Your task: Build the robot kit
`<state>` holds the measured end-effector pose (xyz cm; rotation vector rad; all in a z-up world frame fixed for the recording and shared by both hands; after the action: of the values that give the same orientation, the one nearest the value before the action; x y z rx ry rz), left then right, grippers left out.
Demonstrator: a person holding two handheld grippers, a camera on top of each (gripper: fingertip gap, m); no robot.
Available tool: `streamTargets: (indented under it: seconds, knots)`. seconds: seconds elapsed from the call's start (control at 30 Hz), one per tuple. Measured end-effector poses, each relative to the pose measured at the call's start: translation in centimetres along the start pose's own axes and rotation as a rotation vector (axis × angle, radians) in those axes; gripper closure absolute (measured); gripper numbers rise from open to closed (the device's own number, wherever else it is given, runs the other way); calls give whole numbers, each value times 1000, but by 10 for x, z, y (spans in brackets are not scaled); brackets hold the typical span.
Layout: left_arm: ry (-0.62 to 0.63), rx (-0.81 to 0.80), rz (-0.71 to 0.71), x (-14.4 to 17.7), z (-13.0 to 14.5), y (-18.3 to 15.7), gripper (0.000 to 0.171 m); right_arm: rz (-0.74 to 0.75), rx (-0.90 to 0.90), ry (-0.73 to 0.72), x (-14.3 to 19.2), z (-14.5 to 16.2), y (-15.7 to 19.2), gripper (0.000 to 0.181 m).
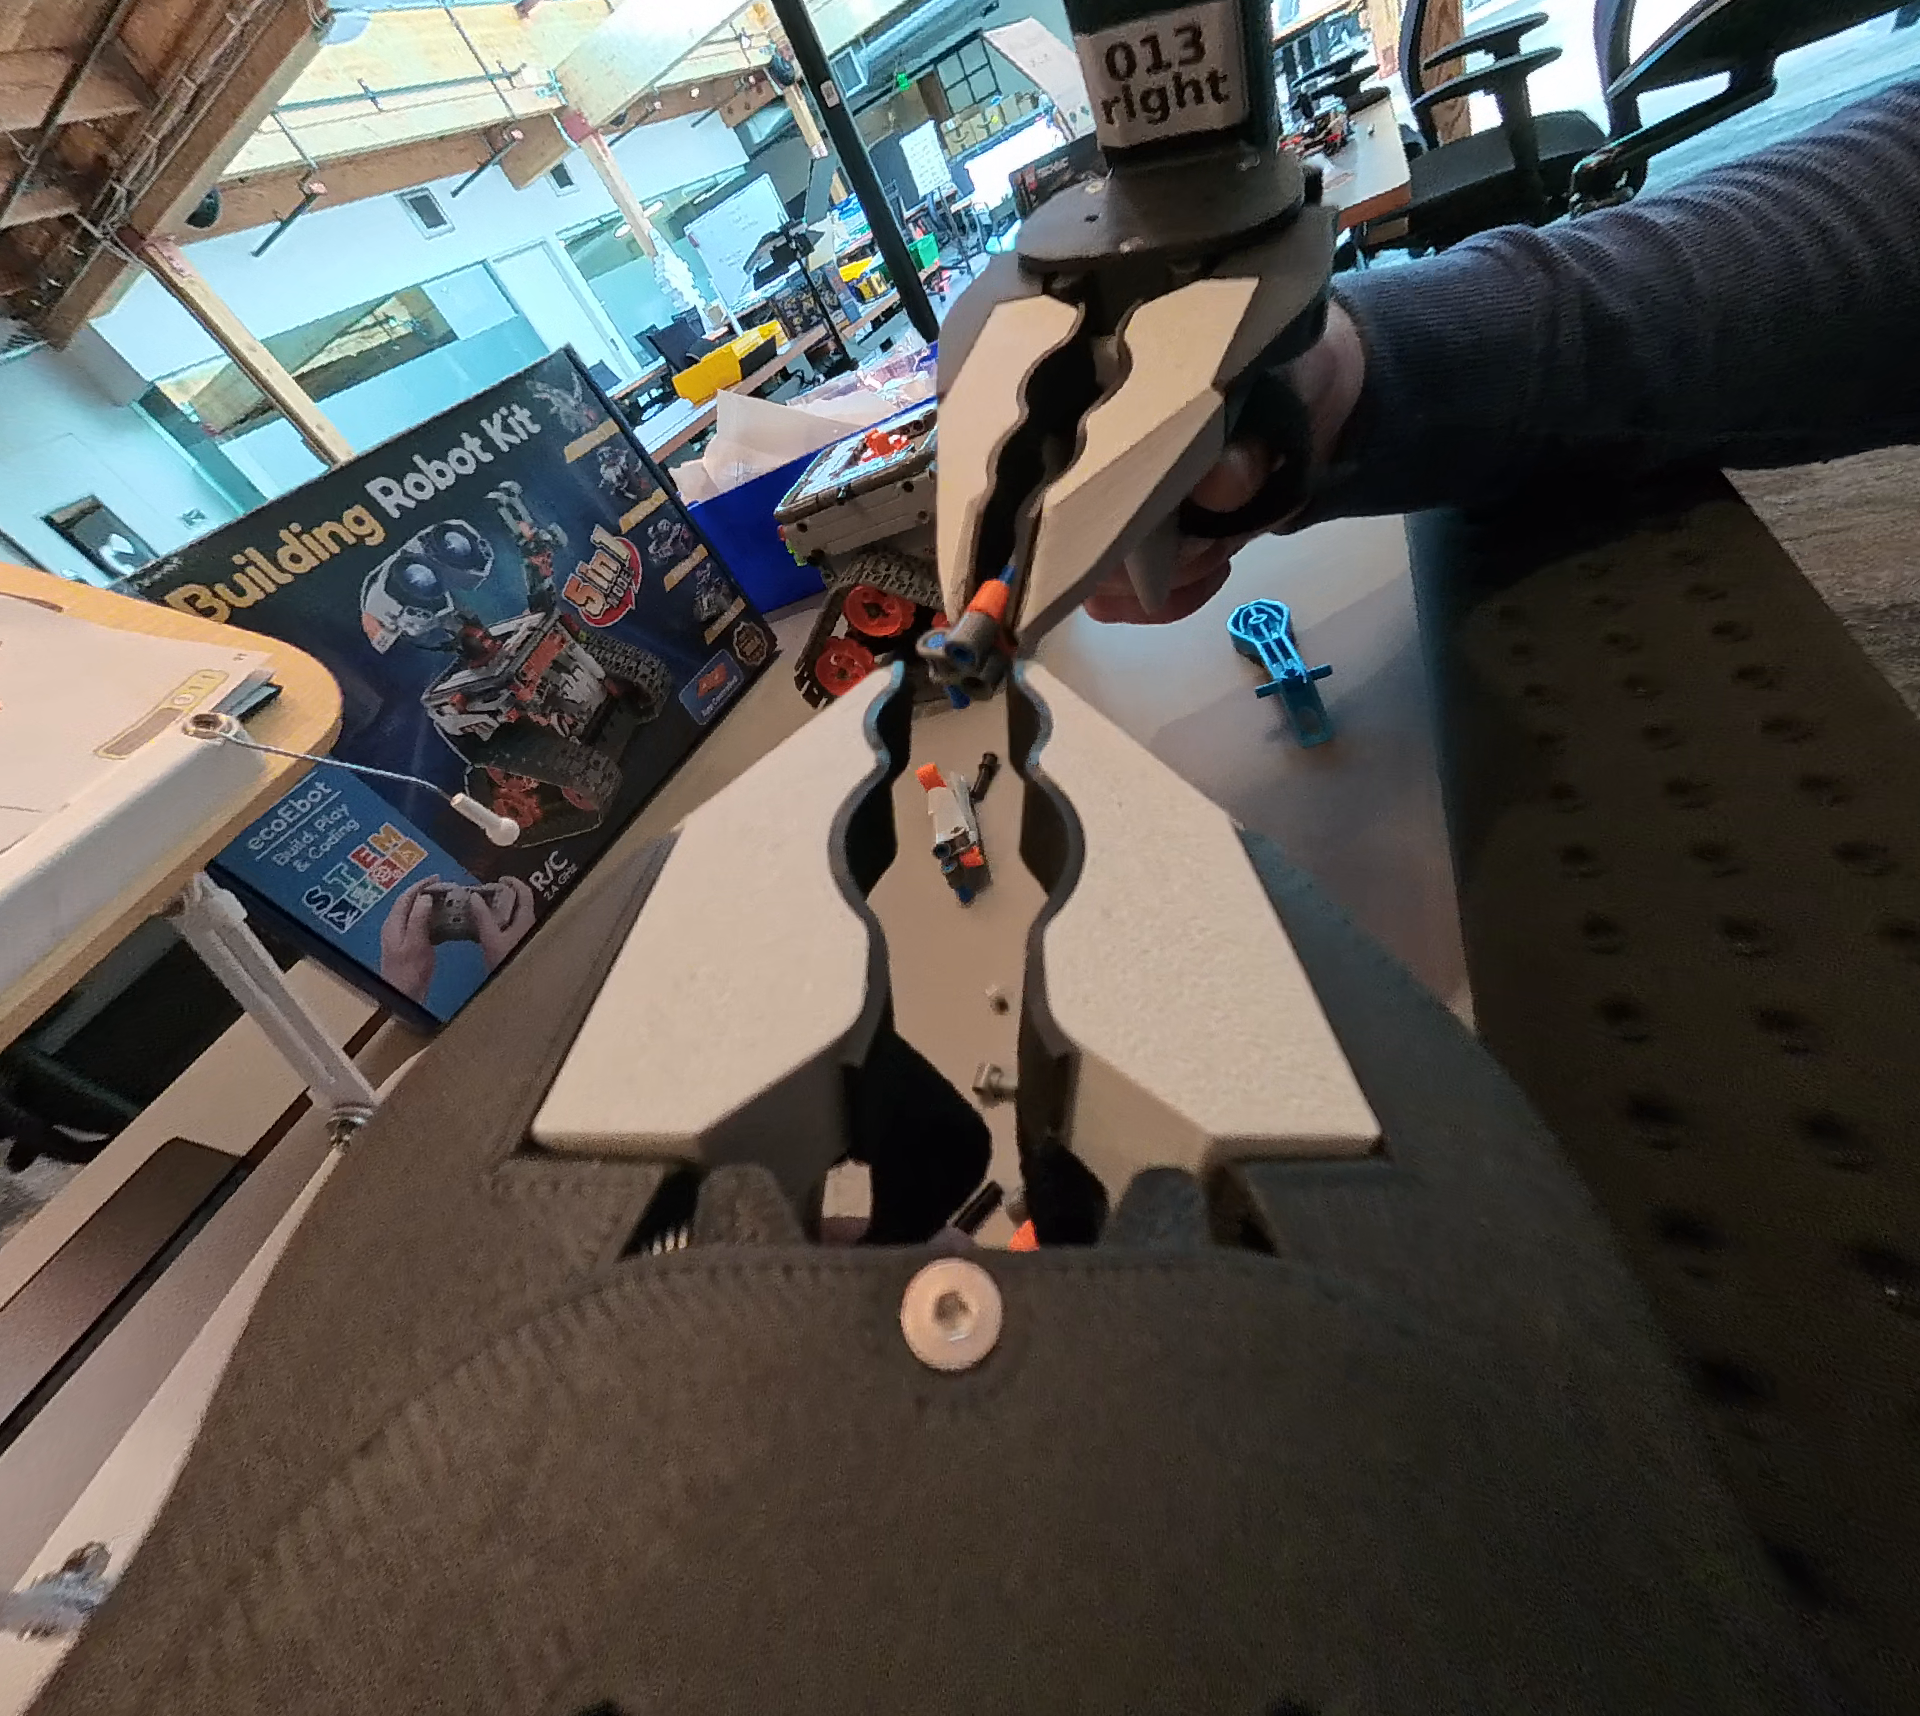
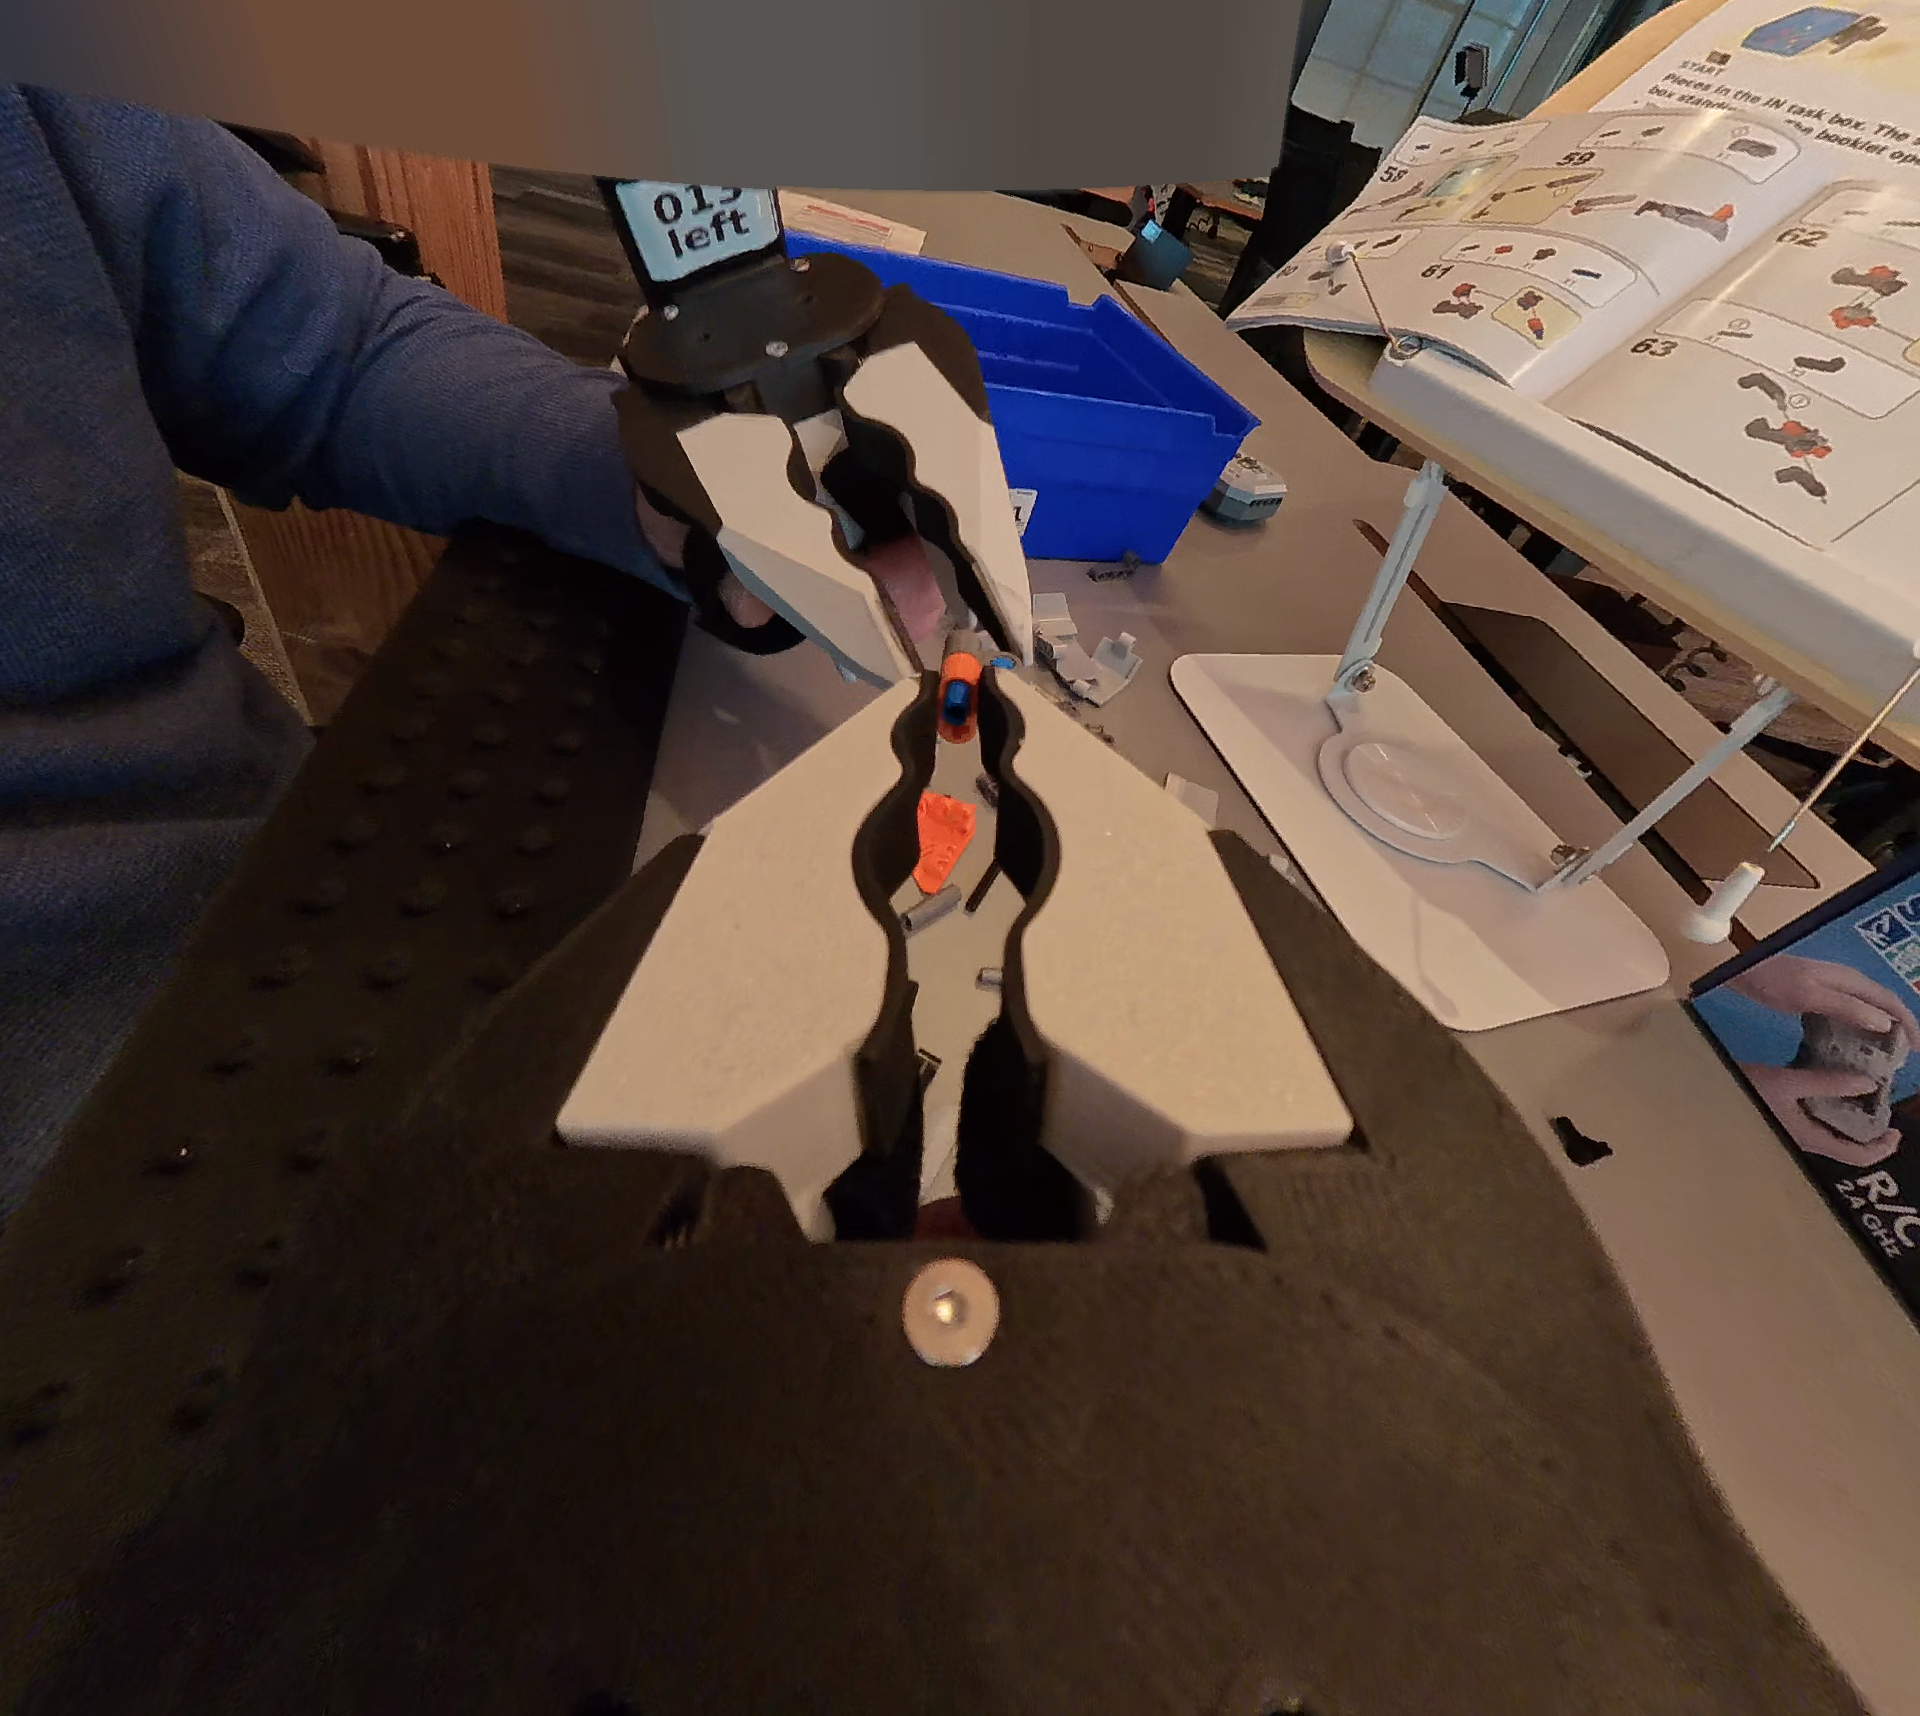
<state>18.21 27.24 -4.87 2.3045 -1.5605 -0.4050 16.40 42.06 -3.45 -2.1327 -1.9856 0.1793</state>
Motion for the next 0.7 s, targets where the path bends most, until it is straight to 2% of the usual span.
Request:
streamTargets:
  seconds: [0.3, 0.57, 0.7]
  knots:
    - [-36, 140, 117, 0, -1, -1, 157, -65, -12, 14, 0, 1, 5, 176]
    - [-51, 139, 95, -2, -1, 5, 159, -62, -57, 30, 2, -2, -1, 174]
    - [-81, 185, 48, 3, -2, 17, 159, -18, -69, 52, 10, -6, -10, 164]
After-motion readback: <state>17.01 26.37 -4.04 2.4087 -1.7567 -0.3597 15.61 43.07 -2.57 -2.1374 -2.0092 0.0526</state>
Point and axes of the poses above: each gripper's, where its closed fingertips meet, x back along the fingers, z out of its underside, y = z × x across the jaws, the point moved 8 cm from there along x, back along the fingers, and after that the axes turned 6 degrees about -y, right-handed, at the moved point
